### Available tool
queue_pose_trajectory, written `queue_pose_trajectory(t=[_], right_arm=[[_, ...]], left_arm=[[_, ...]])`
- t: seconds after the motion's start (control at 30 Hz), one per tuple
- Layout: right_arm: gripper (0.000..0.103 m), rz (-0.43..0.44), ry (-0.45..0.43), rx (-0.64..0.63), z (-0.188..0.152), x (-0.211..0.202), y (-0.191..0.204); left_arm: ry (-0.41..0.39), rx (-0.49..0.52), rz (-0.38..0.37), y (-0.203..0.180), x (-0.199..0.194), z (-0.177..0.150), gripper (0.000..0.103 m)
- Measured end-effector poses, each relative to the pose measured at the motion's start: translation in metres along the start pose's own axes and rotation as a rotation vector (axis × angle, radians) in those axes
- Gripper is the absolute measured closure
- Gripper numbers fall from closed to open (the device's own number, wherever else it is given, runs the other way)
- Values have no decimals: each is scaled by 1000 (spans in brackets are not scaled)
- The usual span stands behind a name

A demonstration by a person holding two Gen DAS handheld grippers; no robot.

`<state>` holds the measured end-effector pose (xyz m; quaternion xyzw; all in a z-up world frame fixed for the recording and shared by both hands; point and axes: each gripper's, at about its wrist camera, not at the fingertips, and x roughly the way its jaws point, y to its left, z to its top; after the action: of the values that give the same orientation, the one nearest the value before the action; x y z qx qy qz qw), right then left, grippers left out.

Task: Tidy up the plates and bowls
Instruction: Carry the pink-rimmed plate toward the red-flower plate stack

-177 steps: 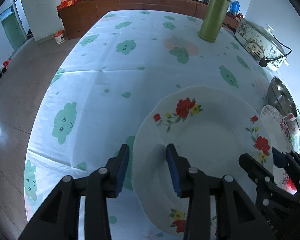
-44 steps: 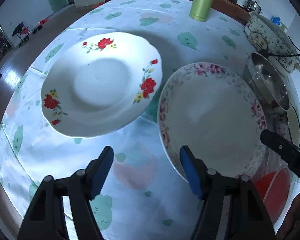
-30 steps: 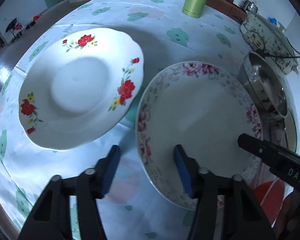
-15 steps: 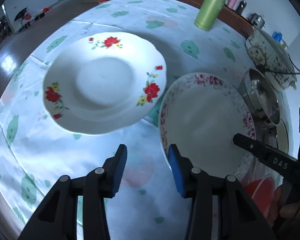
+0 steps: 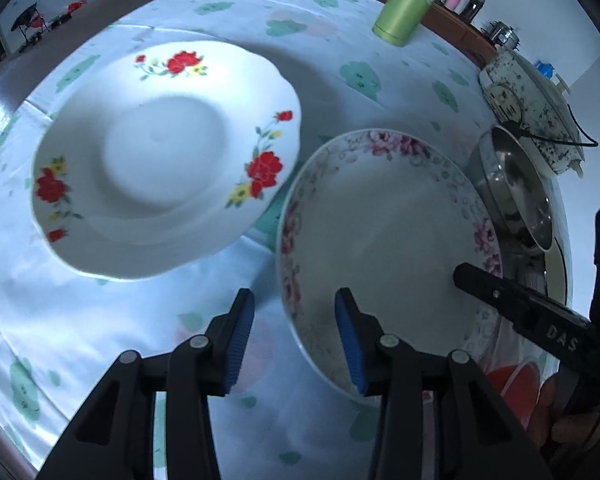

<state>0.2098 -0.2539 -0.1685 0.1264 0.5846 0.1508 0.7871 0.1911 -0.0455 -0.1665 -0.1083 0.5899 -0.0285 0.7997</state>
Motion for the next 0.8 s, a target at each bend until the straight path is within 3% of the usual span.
queue_pose_trajectory(t=[0.1,0.13,0.27,0.4,0.6,0.8], right_arm=[[71,-4,-7,-11,-1,-1,1],[71,-10,-7,-19,-1,0,2],[74,-37,-8,-43,-2,2,7],[81,-33,-2,-24,-4,0,5],[81,-28,-42,-28,-9,-13,13],[81,-23,-15,-61,-16,-13,18]], left_arm=[[-16,29,-16,-7,3,4,64],[-18,32,-30,-9,3,5,69],[-21,45,-12,-10,4,7,72],[-49,59,-20,-8,-8,7,72],[-61,86,-1,-9,-15,5,72],[-40,81,-2,-2,-13,-1,72]])
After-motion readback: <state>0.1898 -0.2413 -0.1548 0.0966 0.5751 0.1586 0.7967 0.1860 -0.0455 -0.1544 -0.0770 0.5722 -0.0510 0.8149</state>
